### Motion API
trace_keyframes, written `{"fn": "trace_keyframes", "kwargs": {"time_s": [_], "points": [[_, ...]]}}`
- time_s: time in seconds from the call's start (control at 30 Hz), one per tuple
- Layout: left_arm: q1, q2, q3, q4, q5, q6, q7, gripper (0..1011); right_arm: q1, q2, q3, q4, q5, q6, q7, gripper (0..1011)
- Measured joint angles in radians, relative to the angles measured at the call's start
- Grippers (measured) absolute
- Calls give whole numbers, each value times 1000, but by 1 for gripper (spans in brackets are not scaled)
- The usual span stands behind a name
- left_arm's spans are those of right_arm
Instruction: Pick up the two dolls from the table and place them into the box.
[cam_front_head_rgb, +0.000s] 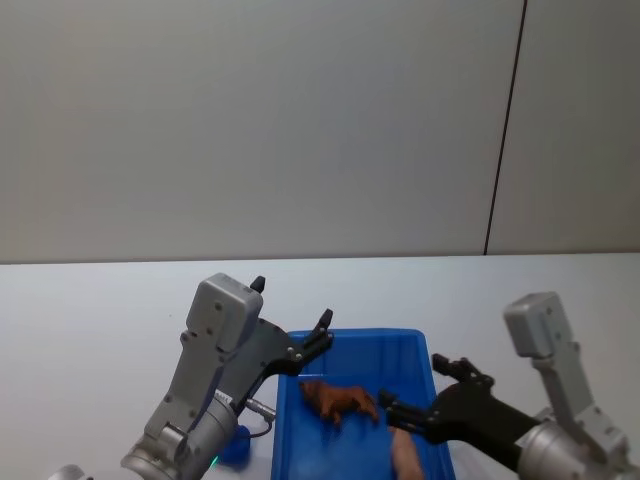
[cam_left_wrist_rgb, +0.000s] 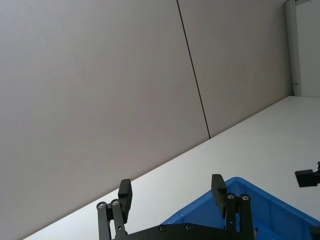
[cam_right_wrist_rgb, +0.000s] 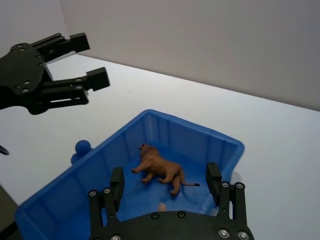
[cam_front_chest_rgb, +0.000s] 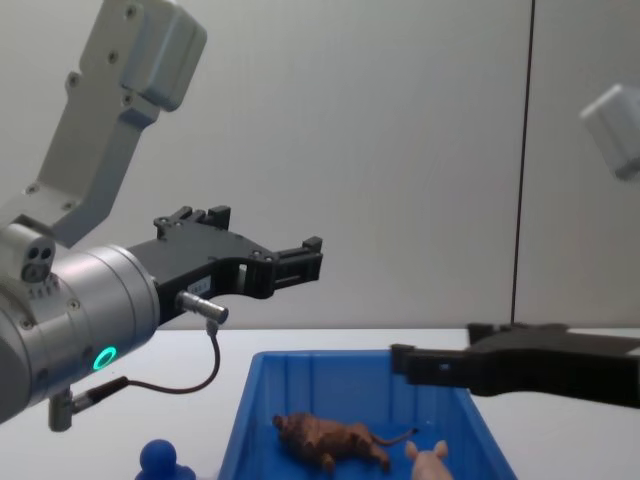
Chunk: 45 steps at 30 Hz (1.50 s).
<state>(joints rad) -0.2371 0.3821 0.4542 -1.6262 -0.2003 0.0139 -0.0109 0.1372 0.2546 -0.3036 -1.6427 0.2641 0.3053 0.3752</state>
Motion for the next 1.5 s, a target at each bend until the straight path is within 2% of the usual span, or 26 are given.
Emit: {"fn": "trace_keyframes", "kwargs": {"time_s": [0.43, 0.73, 0.97, 1.5], "points": [[0, 0, 0, 0, 0, 0, 0, 1001, -72, 92, 54, -49, 37, -75, -32, 1001], [0, 0, 0, 0, 0, 0, 0, 1001, -106, 132, 78, -69, 59, -107, -44, 1001], [6, 9, -4, -6, 5, 4, 1, 1001, -119, 147, 87, -77, 68, -120, -49, 1001], [78, 87, -34, -44, 2, 39, 37, 1001, -132, 162, 96, -84, 76, -133, -53, 1001]]}}
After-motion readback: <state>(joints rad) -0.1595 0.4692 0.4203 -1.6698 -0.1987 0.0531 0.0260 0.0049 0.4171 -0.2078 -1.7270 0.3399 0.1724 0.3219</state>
